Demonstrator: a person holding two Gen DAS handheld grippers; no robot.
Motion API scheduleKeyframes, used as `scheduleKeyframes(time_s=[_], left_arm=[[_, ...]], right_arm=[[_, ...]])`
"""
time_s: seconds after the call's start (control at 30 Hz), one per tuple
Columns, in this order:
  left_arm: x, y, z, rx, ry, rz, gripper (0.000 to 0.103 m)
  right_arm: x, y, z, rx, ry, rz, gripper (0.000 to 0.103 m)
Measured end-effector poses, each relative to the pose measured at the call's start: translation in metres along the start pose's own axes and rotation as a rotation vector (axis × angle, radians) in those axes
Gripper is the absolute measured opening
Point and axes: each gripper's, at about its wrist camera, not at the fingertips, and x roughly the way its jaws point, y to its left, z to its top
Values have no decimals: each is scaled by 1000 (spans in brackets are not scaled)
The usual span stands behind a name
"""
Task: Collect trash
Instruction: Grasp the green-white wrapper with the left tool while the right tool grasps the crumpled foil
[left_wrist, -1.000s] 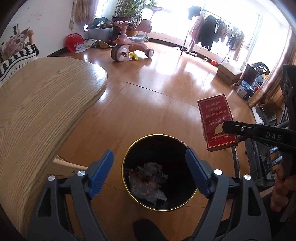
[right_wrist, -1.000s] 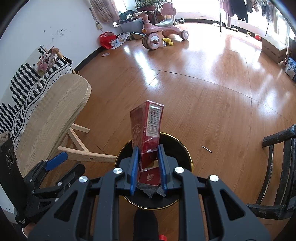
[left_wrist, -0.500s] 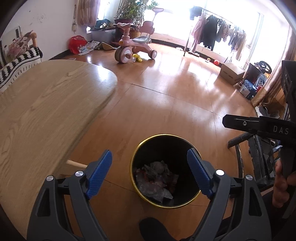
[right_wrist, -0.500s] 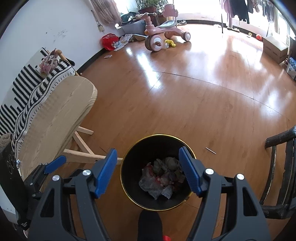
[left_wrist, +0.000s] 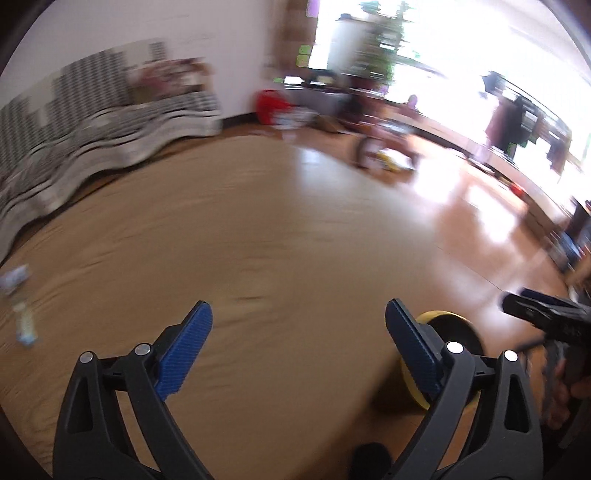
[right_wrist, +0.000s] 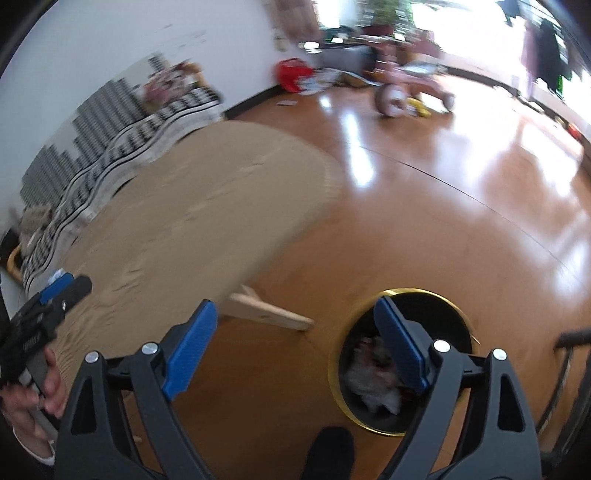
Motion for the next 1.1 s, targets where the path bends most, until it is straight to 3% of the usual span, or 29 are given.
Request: scheduleKeyframes(time_s=[0.23, 0.43, 0.53, 0.67, 0.77, 0.93, 1.03, 1.07, 1.1], left_arm=[[-34, 158, -18, -215, 4, 289, 92], [-59, 253, -43, -376, 24, 426, 92], [-60, 288, -51, -457, 35, 459, 92], [-45, 314, -52, -552, 51, 450, 92], [-31, 314, -52, -583, 63, 441, 92], [1, 318, -45, -584, 86, 446, 92], [9, 312, -42, -535, 83, 477, 91], [11, 310, -41, -512, 82, 499, 82], [12, 308, -40, -495, 82, 515, 66]], right_arm=[[38, 141, 11, -181, 37, 132, 85], [74, 278, 6, -344, 55, 221, 86], [94, 324, 1, -399, 67, 232, 86], [123, 369, -8, -452, 89, 229, 86], [138, 377, -8, -471, 98, 221, 86], [161, 389, -6, -496, 118, 198, 86], [173, 388, -3, -500, 130, 194, 86], [177, 387, -2, -504, 134, 192, 86], [181, 389, -2, -508, 136, 190, 86]])
